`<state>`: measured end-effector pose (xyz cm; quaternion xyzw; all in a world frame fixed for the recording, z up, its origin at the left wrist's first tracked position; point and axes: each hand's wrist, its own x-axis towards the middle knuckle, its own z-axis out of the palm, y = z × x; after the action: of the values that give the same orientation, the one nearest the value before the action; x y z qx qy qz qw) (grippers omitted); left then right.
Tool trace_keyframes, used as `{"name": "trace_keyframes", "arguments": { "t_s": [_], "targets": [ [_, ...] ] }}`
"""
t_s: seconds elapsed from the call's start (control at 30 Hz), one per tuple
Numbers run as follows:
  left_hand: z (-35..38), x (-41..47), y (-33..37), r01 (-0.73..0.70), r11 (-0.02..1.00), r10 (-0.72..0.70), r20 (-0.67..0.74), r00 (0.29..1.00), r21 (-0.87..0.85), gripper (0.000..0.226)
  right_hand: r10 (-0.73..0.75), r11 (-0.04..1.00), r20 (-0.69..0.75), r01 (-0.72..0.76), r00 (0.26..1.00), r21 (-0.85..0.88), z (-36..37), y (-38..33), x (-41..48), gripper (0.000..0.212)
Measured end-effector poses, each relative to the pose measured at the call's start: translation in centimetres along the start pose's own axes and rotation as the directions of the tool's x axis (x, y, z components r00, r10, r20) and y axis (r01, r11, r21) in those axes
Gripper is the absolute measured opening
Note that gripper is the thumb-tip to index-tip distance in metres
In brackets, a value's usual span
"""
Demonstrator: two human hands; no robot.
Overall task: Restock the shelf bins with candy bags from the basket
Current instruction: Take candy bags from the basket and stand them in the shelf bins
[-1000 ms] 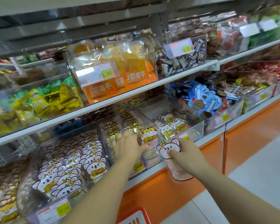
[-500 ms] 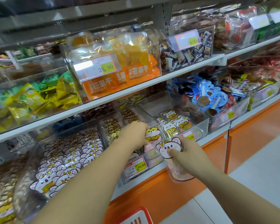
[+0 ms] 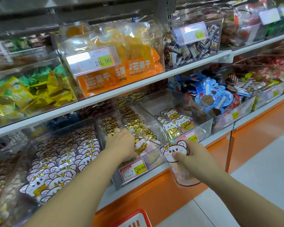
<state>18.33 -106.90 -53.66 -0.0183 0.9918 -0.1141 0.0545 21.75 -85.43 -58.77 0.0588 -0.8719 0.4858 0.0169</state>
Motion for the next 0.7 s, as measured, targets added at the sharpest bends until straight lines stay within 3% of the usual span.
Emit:
{"name": "trace_keyframes", "arguments": {
  "t_s": [0.13, 0.27, 0.53, 0.7],
  "targets": [
    [-1.0, 0.1, 0.2, -0.091, 0.967, 0.089, -0.017, 0.996, -0.239, 0.044, 0.003, 1.0, -0.005, -0.003, 1.0, -0.016, 0.2, -0.2, 0.0, 0.016],
    [-2.2, -0.4, -0.5, -0.151, 0.97, 0.135, -0.093, 0.986, -0.191, 0.018, 0.002, 1.0, -0.005, -0.002, 1.0, -0.023, 0.2, -0.5, -0.1, 0.023],
    [-3.9, 0.4, 0.8, -0.154, 0.986, 0.153, 0.031, 0.988, 0.059, 0.036, 0.027, 1.0, -0.005, -0.027, 1.0, -0.014, 0.5, -0.2, 0.0, 0.011],
    [-2.6, 1.6, 2.3, -0.144, 0.982, 0.151, -0.052, 0.987, 0.124, 0.029, 0.021, 1.0, 0.004, -0.021, 1.0, -0.003, 1.0, -0.4, 0.1, 0.006]
  ]
}}
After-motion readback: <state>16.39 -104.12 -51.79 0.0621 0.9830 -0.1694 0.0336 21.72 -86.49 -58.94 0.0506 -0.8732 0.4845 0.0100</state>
